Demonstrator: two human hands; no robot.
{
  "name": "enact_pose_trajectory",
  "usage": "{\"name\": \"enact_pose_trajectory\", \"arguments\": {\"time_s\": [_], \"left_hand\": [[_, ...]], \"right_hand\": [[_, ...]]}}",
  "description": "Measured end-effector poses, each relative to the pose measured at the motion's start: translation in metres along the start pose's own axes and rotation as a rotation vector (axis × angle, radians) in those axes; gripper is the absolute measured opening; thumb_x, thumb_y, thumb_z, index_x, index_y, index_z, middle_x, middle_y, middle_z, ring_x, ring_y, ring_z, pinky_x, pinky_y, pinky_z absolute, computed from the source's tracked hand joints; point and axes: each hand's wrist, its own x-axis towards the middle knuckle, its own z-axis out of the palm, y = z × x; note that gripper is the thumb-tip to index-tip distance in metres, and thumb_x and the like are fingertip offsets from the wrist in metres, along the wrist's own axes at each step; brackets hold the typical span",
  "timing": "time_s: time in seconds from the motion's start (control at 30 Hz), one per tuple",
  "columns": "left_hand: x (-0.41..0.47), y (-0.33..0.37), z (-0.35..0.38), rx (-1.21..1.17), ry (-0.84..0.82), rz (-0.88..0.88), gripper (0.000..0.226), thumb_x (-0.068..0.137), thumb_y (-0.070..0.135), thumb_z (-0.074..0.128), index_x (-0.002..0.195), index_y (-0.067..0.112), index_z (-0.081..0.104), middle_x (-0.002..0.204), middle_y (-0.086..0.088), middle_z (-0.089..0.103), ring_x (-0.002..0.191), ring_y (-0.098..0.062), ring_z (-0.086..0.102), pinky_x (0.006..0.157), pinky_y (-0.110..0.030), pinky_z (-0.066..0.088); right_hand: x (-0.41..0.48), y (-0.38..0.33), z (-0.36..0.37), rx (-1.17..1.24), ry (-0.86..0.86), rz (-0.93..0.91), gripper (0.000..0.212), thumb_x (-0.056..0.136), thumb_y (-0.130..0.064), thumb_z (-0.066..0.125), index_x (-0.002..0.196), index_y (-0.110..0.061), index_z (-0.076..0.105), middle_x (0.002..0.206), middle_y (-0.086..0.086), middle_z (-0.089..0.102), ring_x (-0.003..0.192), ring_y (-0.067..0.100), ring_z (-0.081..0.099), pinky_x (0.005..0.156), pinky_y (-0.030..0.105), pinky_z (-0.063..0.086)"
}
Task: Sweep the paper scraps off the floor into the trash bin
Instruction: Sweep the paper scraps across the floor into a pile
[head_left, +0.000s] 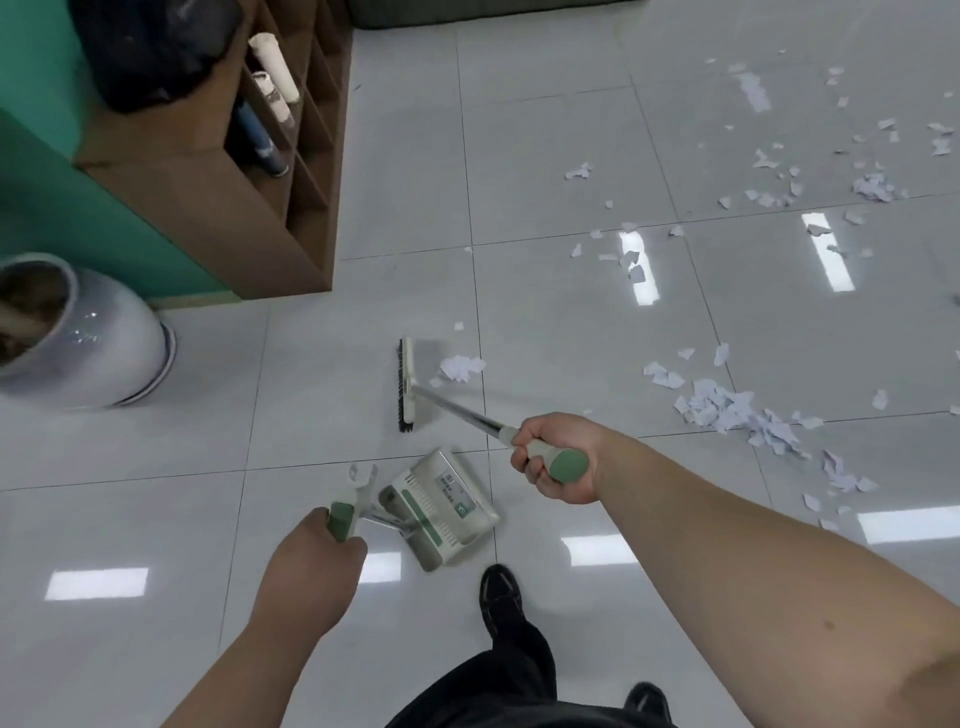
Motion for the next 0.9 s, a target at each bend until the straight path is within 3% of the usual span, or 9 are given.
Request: {"name": "enact_pose_trajectory", "arguments": {"time_s": [0.13,0.3,0.47,0.67,0.9], "left_hand": [[0.034,0.001,-0.015,0.060,-0.002,0.023,0.006,0.088,0.012,0.053,0.085,0.007,0.052,0.074,-0.010,0.057,0.061,-0.024,0.048,0.057,-0.031,0.037],[0.062,0.007,-0.025,0.110,-0.024,0.039,0.006,0.088,0.013,0.053,0.084,0.008,0.052,0.077,-0.011,0.060,0.063,-0.025,0.051,0.057,-0.031,0.037],[0.074,0.027,-0.025,0.103,-0.055,0.070,0.006,0.089,0.012,0.054,0.084,0.009,0.053,0.079,-0.011,0.061,0.067,-0.026,0.055,0.058,-0.032,0.038],[0.080,0.072,-0.006,0.129,-0.102,0.158,0.004,0.090,0.014,0.054,0.088,0.010,0.054,0.080,-0.009,0.061,0.070,-0.025,0.057,0.056,-0.032,0.035],[0.070,0.123,0.011,0.170,-0.118,0.232,0.004,0.091,0.016,0.052,0.087,0.013,0.052,0.083,-0.007,0.061,0.074,-0.023,0.057,0.059,-0.032,0.036]], "right_hand": [[0.023,-0.014,0.000,0.092,0.015,0.070,0.021,0.087,-0.014,0.059,0.107,-0.019,0.054,0.070,-0.003,0.057,0.041,0.007,0.047,0.036,0.017,0.041],[-0.003,0.009,-0.054,0.232,0.101,0.114,0.016,0.089,-0.017,0.062,0.103,-0.018,0.054,0.071,-0.004,0.056,0.038,0.008,0.044,0.033,0.017,0.040],[-0.060,0.043,-0.120,0.361,0.172,0.158,0.023,0.068,-0.016,0.071,0.085,-0.013,0.055,0.063,-0.007,0.052,0.034,0.008,0.045,0.031,0.018,0.041],[-0.125,0.058,-0.172,0.329,0.338,0.017,0.017,0.075,-0.017,0.063,0.086,-0.012,0.052,0.065,-0.001,0.052,0.032,0.010,0.047,0.030,0.018,0.040],[-0.157,0.030,-0.204,0.229,0.470,-0.091,0.018,0.085,-0.012,0.056,0.101,-0.016,0.049,0.066,0.001,0.055,0.037,0.011,0.045,0.035,0.015,0.037]]}}
